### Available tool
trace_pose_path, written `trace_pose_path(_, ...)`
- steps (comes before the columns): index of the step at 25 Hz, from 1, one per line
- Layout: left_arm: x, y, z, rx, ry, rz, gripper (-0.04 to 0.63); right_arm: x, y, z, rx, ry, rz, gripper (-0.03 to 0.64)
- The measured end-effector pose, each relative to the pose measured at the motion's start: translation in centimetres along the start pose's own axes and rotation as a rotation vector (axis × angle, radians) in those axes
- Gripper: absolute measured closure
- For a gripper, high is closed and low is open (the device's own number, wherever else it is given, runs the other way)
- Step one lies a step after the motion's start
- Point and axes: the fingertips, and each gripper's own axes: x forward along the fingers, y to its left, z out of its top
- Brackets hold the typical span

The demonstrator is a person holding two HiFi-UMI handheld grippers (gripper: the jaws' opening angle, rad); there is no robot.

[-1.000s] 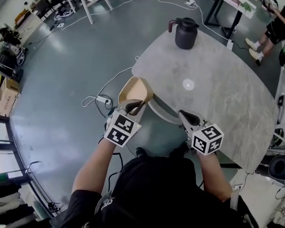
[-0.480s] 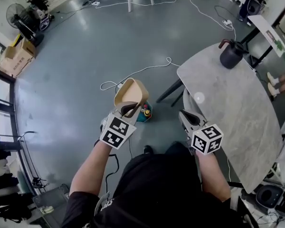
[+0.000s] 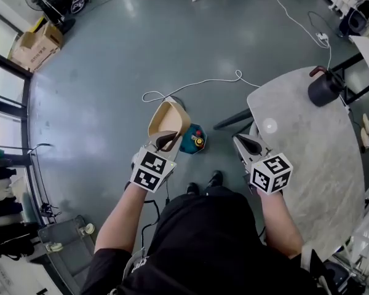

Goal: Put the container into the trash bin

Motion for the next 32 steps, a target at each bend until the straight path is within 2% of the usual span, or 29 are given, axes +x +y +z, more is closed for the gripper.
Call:
trace_pose_path(4,1.2,0.3,0.4,-0.029,0.008,0.048,0.572,2.8,-0.2,0.3,-0.020,0.024,0.094,0.623)
trace_pose_path(8,2.1,0.0,-0.5,-0.055,0.023,0.048,0.572,4.2,0.1,0.8,-0.041,0.031,0.129,0.623)
trace_pose_path(14,3.4,0.3,-2.4,-0.107,0.043,0.041,0.572,4.3,-0.8,-0.7,0.002,0.058,0.087,0.623)
trace_pose_path(19,4.9,0.0,-3.9,-0.101,0.080,-0.003,0.572,5.5,-1.0,-3.0,0.022,0.123,0.083,0.623)
trace_pose_path(24,7.0,0.8,-6.4,-0.144,0.117,-0.034,0.572,8.0,-0.7,-3.8,0.032,0.141,0.088,0.623)
trace_pose_path(32,12.3,1.3,-11.5,-0.216,0.170,-0.078,0.572,11.4,-1.1,-8.2,0.067,0.215,0.095,0.623)
